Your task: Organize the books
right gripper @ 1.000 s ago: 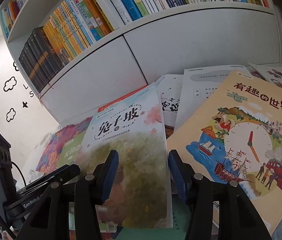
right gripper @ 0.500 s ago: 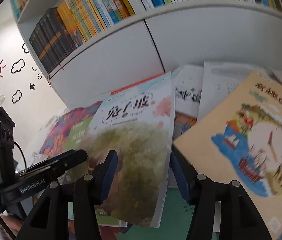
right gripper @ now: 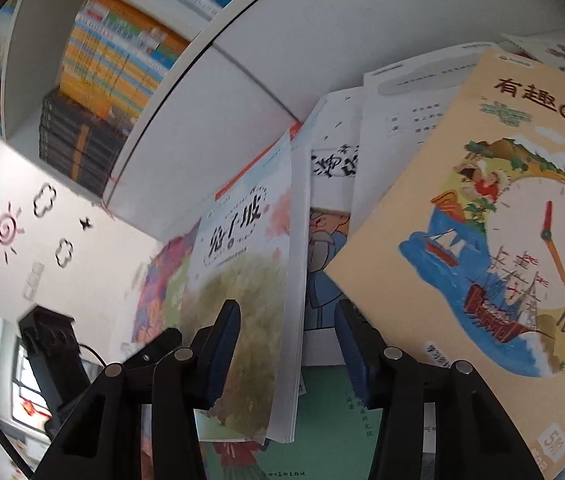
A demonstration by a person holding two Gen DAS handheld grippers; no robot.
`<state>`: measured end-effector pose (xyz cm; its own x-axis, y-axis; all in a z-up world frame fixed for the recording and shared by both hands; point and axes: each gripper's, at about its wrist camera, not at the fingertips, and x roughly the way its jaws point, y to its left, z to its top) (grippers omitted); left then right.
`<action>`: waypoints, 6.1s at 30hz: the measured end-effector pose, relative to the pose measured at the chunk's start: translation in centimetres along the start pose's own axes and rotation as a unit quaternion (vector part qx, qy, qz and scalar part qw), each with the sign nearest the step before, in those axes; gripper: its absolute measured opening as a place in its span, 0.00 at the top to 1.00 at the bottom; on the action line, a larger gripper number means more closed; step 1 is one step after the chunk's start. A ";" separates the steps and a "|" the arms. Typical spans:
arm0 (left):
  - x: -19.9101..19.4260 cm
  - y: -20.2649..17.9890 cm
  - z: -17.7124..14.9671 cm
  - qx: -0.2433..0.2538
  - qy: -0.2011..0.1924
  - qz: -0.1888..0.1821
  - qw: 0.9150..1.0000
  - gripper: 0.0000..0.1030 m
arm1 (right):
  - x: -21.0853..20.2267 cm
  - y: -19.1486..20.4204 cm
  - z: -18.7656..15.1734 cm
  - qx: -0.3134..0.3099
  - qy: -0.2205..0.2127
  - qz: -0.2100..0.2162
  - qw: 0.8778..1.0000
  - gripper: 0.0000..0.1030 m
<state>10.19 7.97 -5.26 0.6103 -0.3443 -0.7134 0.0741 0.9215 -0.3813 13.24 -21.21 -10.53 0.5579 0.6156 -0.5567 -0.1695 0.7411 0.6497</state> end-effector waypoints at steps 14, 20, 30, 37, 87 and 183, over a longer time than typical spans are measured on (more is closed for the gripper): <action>-0.2 -0.2 -0.1 0.012 0.010 -0.007 1.000 0.61 | 0.6 2.2 -0.9 -0.040 0.007 -0.029 0.999 0.53; -0.8 -0.4 -0.7 0.002 0.024 -0.004 1.000 0.61 | 0.8 3.3 -0.7 -0.051 0.027 -0.050 0.997 0.51; -3.3 -1.2 -3.8 0.028 0.065 -0.005 0.998 0.61 | -1.7 3.4 -3.6 -0.045 0.045 -0.036 0.997 0.51; -6.1 -1.6 -8.1 0.046 0.088 -0.010 0.995 0.61 | -4.5 4.2 -7.6 -0.059 0.070 -0.038 0.995 0.51; -4.1 -1.0 -9.6 0.010 0.088 -0.088 0.992 0.67 | -5.2 3.1 -12.4 -0.169 0.049 -0.063 0.982 0.58; -19.5 7.6 -2.3 0.030 0.009 -0.007 0.999 0.72 | -4.8 18.0 -10.2 -0.116 0.095 0.213 0.965 0.76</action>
<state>-2.97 21.30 4.38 0.5946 -0.3603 -0.7188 0.1298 0.9253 -0.3564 -0.74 -8.06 -1.46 0.2422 0.8995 -0.3637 -0.5408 0.4364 0.7191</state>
